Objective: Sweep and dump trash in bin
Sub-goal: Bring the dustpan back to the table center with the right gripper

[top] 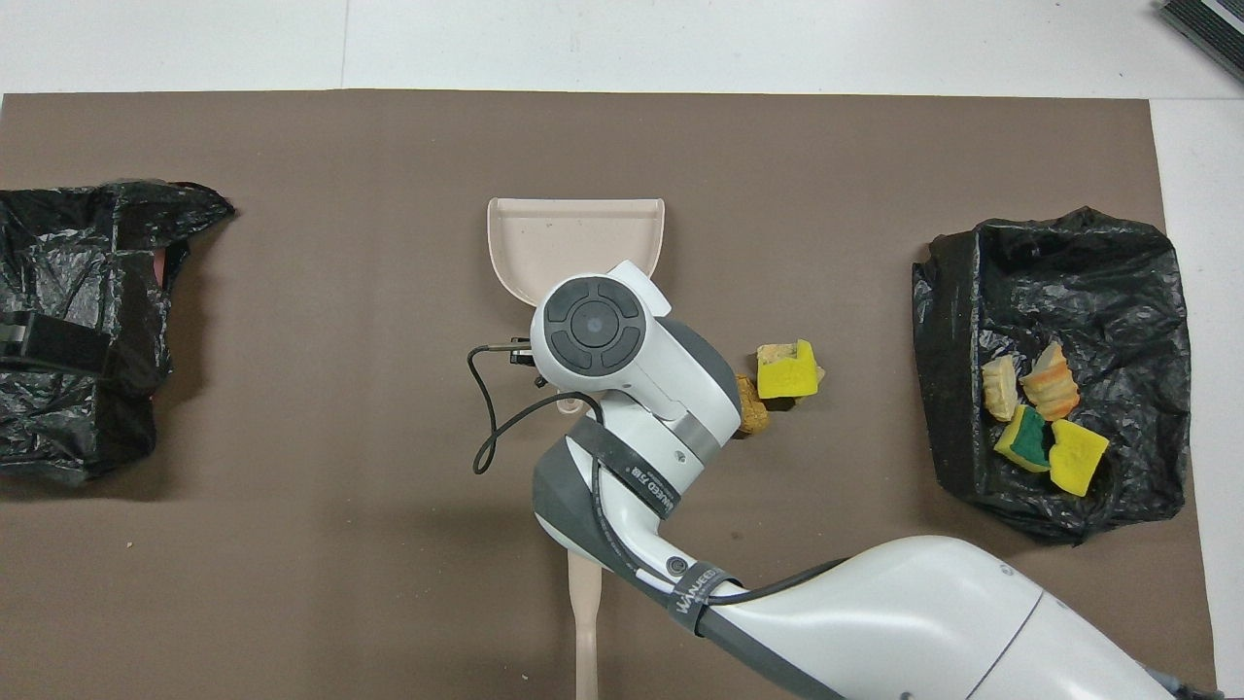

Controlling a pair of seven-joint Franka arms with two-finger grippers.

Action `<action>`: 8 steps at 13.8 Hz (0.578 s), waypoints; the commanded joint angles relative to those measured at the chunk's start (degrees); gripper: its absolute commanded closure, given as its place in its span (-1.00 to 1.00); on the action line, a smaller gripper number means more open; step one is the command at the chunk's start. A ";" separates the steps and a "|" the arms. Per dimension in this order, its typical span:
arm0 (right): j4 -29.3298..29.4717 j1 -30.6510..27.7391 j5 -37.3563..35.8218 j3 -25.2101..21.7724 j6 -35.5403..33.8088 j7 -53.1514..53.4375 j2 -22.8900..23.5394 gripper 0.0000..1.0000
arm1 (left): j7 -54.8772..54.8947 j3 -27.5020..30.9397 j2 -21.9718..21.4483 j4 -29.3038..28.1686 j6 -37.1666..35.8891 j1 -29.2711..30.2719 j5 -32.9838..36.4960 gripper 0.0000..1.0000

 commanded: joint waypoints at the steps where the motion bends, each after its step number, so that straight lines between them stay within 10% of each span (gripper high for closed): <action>1: -1.16 -0.93 -0.80 1.36 0.90 -2.51 -0.36 -0.22 | 0.31 -0.52 -1.72 -1.99 0.66 0.89 0.23 -1.00; 3: -1.51 -1.02 -0.80 2.68 -0.85 -3.31 -1.67 -1.00 | 0.31 -0.52 -1.63 -1.99 0.66 0.89 0.23 -1.00; 8: -9.05 -2.51 9.18 4.44 -10.76 -5.15 -16.50 -1.00 | 0.05 -0.61 -1.63 -2.08 1.71 0.89 0.06 -1.00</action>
